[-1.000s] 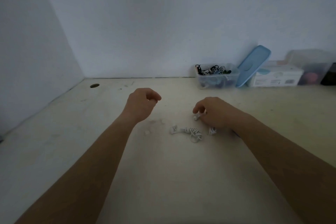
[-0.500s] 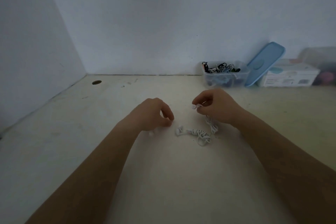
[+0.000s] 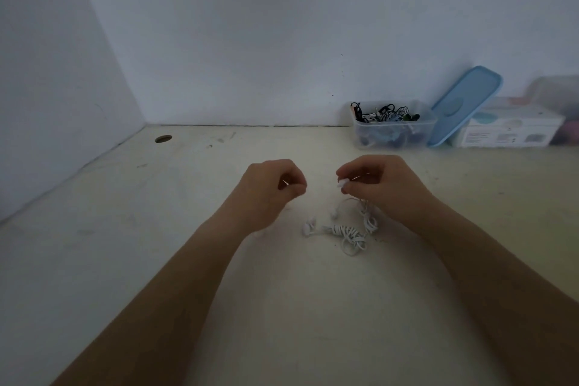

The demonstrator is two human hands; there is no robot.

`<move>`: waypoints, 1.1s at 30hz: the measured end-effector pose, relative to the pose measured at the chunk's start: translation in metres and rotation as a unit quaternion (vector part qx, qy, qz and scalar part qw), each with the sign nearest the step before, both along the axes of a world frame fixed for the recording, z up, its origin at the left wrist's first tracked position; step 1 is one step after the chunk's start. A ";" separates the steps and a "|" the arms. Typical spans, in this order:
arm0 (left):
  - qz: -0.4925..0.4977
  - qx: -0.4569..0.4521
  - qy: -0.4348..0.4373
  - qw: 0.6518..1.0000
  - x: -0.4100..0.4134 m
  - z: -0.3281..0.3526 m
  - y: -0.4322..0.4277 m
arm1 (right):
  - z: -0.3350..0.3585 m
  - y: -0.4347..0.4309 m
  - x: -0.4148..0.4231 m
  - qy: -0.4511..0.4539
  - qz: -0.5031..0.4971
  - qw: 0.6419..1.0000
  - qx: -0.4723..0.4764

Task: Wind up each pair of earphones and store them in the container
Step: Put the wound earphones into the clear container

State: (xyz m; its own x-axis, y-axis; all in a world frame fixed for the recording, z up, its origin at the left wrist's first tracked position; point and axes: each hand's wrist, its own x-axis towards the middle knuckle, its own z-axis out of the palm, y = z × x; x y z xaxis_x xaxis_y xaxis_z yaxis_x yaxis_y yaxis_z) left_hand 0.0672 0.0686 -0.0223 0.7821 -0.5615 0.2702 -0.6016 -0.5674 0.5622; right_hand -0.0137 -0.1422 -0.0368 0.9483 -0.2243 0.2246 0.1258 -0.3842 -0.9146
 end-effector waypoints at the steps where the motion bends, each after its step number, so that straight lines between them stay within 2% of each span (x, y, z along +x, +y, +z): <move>1: 0.000 -0.038 0.018 0.999 -0.003 -0.002 -0.003 | 0.000 0.000 -0.001 -0.006 -0.004 1.000 0.006; 5: 0.000 -0.177 0.109 0.978 -0.012 -0.006 -0.011 | 0.002 0.000 -0.005 -0.020 -0.006 0.999 0.026; 9: 0.017 -0.259 0.208 0.943 -0.019 -0.007 -0.016 | 0.003 0.003 -0.006 -0.023 0.014 0.999 0.028; 12: 0.011 -0.309 0.297 0.904 -0.020 -0.008 -0.016 | 0.004 0.005 -0.006 -0.039 0.029 0.998 0.029; 15: -0.014 -0.364 0.384 0.849 -0.020 -0.007 -0.017 | 0.006 0.007 -0.007 -0.058 0.036 0.997 0.037; 18: -0.025 -0.392 0.425 0.816 -0.021 -0.007 -0.018 | 0.007 0.008 -0.008 -0.074 0.033 0.996 0.040; 33: -0.037 -0.391 0.419 0.819 -0.026 -0.005 -0.019 | 0.005 0.009 -0.005 -0.092 0.043 0.995 0.011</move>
